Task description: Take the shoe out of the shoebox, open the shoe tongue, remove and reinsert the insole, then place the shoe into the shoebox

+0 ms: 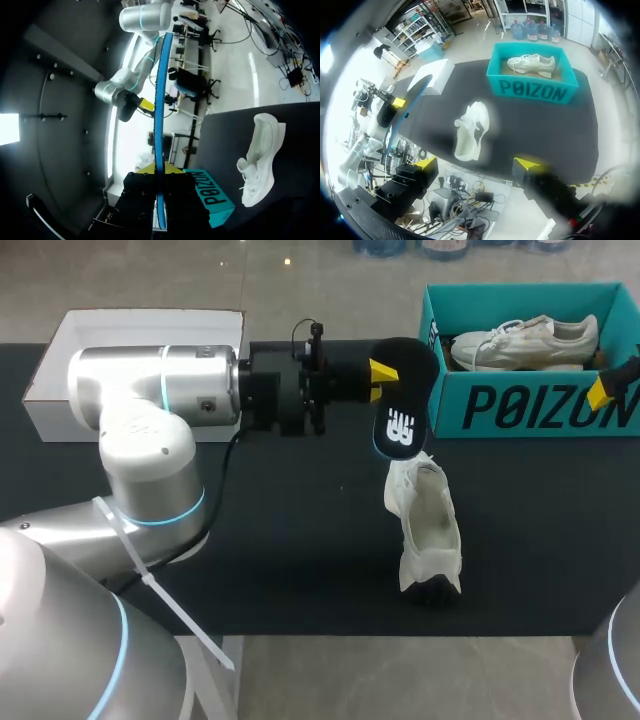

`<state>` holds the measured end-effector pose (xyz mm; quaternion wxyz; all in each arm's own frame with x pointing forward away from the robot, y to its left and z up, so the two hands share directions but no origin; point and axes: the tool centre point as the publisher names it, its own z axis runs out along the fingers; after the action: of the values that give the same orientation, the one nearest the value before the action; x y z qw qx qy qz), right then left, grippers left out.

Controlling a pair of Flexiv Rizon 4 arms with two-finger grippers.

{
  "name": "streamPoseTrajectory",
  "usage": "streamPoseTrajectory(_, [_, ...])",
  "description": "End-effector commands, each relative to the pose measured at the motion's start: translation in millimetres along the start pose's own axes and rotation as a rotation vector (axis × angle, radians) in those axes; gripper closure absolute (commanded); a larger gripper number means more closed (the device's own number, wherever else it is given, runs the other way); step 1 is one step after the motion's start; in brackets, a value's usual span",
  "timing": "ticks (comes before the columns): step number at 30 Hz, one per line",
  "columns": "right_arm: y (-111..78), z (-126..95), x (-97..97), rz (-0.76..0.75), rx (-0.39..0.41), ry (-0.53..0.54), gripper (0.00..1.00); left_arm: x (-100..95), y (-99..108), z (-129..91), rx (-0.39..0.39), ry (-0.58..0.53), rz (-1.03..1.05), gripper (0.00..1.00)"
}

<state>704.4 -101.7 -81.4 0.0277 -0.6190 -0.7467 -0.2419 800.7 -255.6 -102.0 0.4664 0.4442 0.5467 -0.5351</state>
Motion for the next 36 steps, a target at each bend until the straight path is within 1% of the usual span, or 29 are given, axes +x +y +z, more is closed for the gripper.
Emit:
streamPoseTrajectory(1, [-23.0, -13.7, -6.7, -0.013, -0.025, -0.008, 0.0, 0.5, -0.2, 0.4, -0.001, 0.0, 0.001, 1.0])
streamPoseTrajectory(7, [-31.5, -19.4, -12.3, -0.064, -0.014, 0.006, 0.0, 0.5, -0.2, 0.4, -0.001, 0.0, 0.001, 1.0])
streamPoseTrajectory(9, [-32.2, -19.9, -13.2, -0.083, -0.01, 0.037, 0.0, 0.5, -0.2, 0.4, -0.001, 0.0, 0.001, 1.0])
streamPoseTrajectory(10, [-32.6, -21.1, -13.0, -0.04, -0.01, -0.013, 0.0, 0.5, -0.2, 0.4, -0.001, 0.0, 0.001, 1.0])
streamPoseTrajectory(20, [-32.6, -21.1, -13.0, -0.04, -0.01, -0.013, 0.0, 0.5, -0.2, 0.4, -0.001, 0.0, 0.001, 1.0])
streamPoseTrajectory(26, [-32.6, -21.1, -13.0, -0.04, -0.01, -0.013, 0.0, 31.9, -22.4, -13.7, -0.012, 0.095, -0.162, 1.0])
streamPoseTrajectory(28, [-32.6, -21.1, -13.0, -0.04, -0.01, -0.013, 0.0, 41.7, -31.3, -17.4, -0.006, 0.145, -0.217, 1.0])
streamPoseTrajectory(31, [-32.6, -21.1, -13.0, -0.04, -0.01, -0.013, 0.0, 53.5, -45.7, -20.5, 0.005, 0.189, -0.274, 1.0])
streamPoseTrajectory(36, [-32.6, -21.1, -13.0, -0.04, -0.01, -0.013, 0.0, 68.5, -64.3, -28.4, -0.015, 0.231, -0.339, 1.0])
